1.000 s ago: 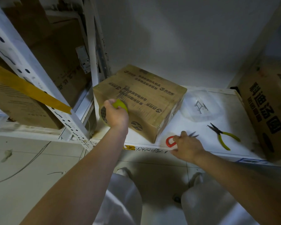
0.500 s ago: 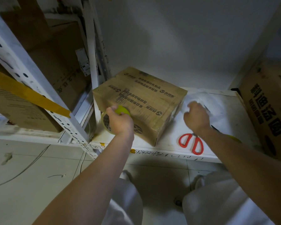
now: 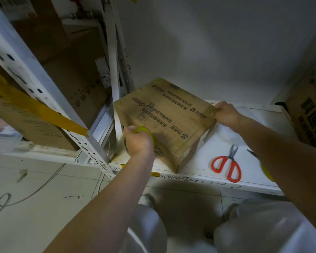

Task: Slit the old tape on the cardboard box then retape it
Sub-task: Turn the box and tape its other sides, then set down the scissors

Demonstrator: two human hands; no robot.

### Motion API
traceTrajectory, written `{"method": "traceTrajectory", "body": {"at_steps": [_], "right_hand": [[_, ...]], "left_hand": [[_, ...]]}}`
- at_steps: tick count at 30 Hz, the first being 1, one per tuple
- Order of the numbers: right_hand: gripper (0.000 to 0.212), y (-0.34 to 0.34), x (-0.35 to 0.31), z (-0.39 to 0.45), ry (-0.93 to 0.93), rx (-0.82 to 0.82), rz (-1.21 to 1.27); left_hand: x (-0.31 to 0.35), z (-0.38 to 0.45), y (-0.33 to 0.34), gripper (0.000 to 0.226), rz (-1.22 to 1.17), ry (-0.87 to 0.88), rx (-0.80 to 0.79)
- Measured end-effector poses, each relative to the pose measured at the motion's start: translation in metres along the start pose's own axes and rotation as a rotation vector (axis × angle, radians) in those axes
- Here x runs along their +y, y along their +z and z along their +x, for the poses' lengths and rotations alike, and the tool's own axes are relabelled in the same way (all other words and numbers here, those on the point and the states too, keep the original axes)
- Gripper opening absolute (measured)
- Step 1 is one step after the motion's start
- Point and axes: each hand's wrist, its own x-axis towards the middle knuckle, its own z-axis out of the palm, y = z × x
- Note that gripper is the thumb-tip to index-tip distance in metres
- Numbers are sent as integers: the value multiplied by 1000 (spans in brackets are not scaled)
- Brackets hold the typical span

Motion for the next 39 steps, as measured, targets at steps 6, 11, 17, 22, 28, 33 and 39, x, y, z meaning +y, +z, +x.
{"method": "traceTrajectory", "body": {"at_steps": [6, 11, 17, 22, 28, 33, 39], "right_hand": [[32, 7, 12, -26, 53, 41, -133], [38, 10, 10, -44, 66, 34, -265], [40, 16, -4, -64, 67, 4, -334], [30, 14, -42, -88, -315, 94, -168], [34, 12, -103, -134, -682, -74, 73], [10, 4, -112, -156, -726, -51, 43], [13, -6, -103, -176, -727, 38, -133]], "left_hand": [[5, 18, -4, 26, 60, 27, -10], [13, 30, -15, 21, 122, 78, -114], [20, 19, -32, 19, 225, 287, -154], [37, -9, -41, 18, 275, 475, -206], [49, -52, -43, 15, 193, 539, -361], [46, -85, -48, 11, 130, 531, -443], [40, -101, -54, 11, 139, 485, -463]]}}
